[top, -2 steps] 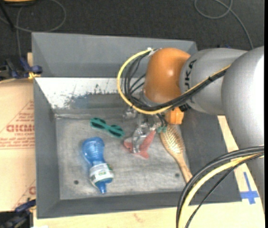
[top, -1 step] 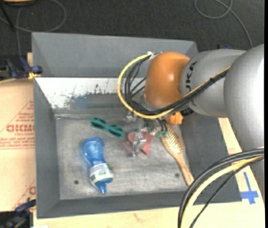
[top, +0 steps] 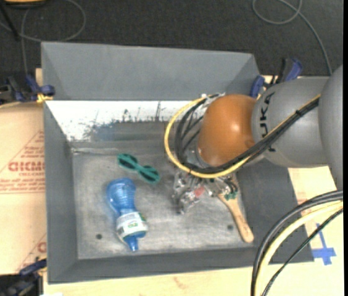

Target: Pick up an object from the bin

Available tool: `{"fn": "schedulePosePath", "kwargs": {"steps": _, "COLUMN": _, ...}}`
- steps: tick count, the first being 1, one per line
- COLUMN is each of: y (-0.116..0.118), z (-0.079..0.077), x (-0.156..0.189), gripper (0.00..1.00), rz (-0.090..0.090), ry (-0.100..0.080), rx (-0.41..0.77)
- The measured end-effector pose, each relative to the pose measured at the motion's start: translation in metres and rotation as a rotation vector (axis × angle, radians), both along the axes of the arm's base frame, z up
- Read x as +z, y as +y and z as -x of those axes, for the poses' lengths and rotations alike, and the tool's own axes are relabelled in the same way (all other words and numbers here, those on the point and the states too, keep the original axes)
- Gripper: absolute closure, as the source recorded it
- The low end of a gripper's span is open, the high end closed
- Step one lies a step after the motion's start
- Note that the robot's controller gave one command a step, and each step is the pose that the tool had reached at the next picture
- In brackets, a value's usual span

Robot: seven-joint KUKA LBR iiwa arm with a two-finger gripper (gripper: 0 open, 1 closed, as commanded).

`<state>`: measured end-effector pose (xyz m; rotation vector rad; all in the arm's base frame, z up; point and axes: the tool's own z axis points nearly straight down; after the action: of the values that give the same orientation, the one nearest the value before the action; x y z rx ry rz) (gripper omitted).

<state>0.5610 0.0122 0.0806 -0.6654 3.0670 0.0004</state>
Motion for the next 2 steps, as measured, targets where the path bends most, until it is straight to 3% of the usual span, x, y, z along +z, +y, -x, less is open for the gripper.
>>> {"fn": "schedulePosePath", "kwargs": {"steps": 1, "y": 0.000, "z": 0.000, "x": 0.000, "gripper": 1.00, "rz": 0.000, "ry": 0.000, "rx": -0.001}}
{"fn": "schedulePosePath", "kwargs": {"steps": 2, "y": -0.011, "z": 0.014, "x": 0.058, "gripper": 0.00, "rz": -0.001, "ry": -0.001, "rx": -0.064}}
